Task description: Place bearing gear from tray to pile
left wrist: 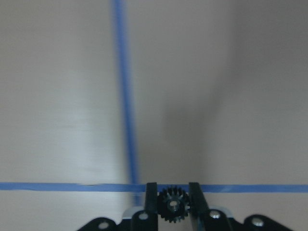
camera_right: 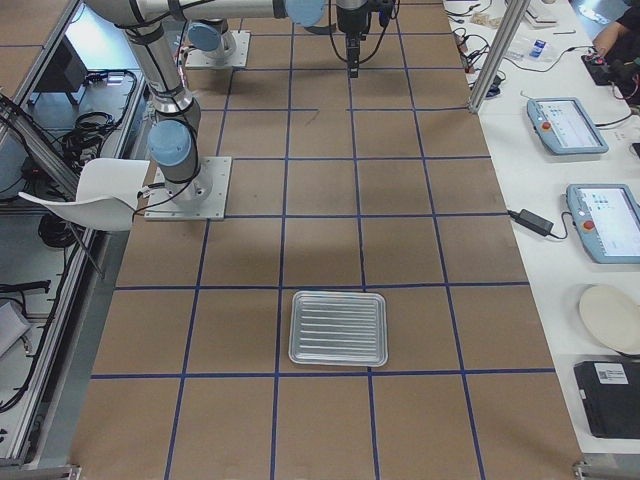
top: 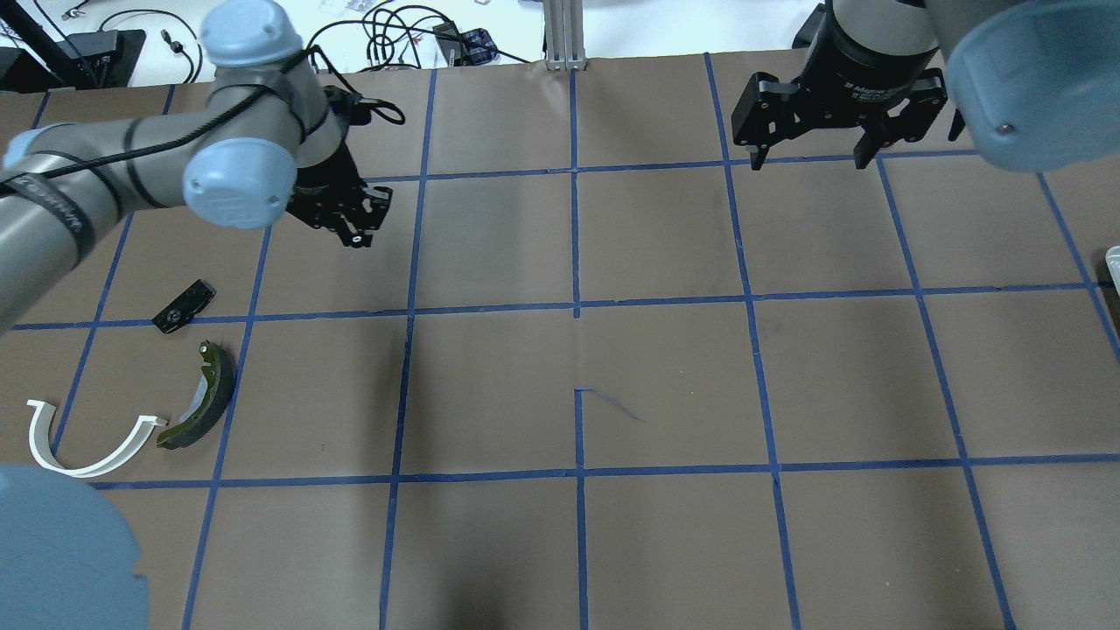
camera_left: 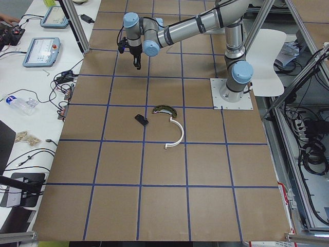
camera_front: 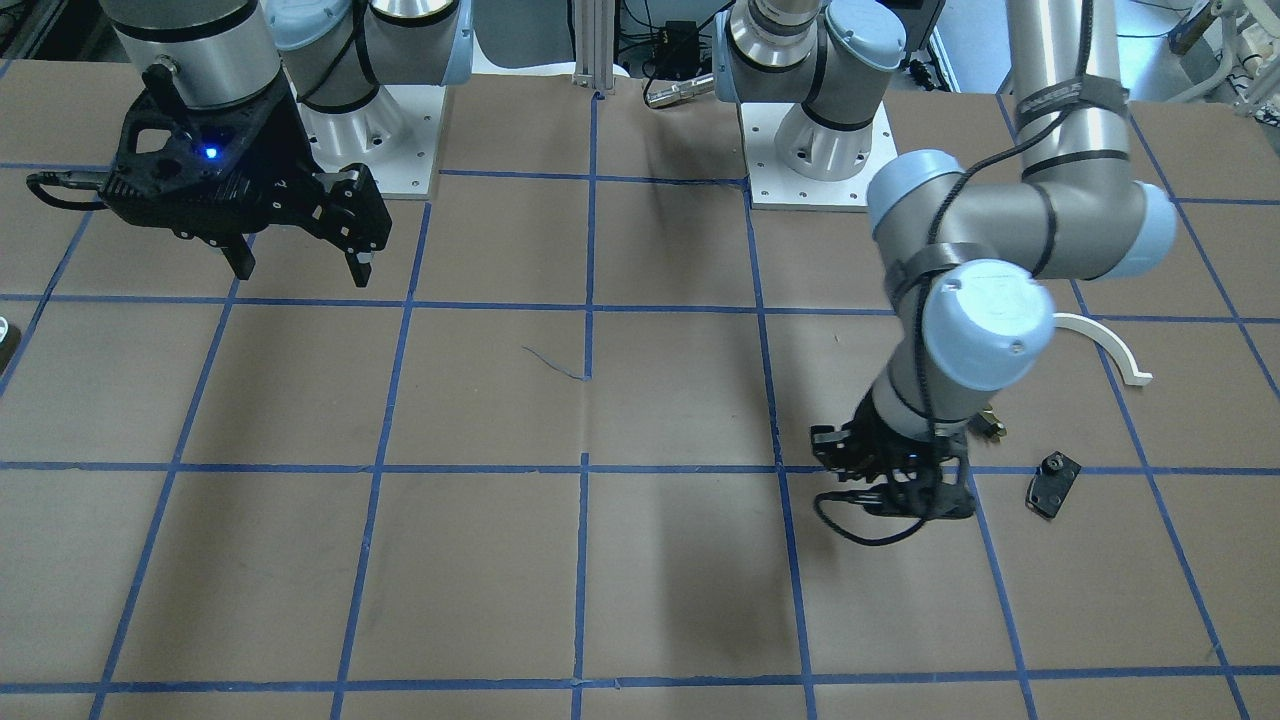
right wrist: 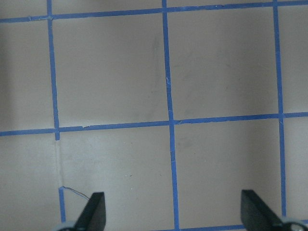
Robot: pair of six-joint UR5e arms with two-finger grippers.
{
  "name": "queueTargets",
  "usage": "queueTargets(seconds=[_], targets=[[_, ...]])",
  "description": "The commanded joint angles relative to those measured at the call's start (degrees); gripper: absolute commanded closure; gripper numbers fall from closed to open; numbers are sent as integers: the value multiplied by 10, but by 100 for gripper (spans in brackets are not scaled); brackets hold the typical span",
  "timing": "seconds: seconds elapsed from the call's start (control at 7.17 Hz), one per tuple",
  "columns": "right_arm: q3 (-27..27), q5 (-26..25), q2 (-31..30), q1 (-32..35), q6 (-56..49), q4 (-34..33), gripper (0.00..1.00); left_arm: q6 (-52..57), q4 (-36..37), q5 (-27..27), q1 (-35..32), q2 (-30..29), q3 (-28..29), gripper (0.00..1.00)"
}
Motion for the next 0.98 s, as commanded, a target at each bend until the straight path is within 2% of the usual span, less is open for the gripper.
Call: queueTargets(seconds=[0.0,0.28,0.42,0.56,0.84], targets=[[1,0,-1,1,0,1,0,163,-2,13,120,18,-17,97],[3,0,-2,-1,-1,1,0,327,7,7,262,5,-17,100],[3,0,-2,1,-1,2,0,408,47,3,314,-17,-20,100],[4,0,-2,1,-1,1,0,454,87,-15,336,-40,-19,100],[4,0,-2,1,0,3,0,465,97,-26,347,-74,-16,96]])
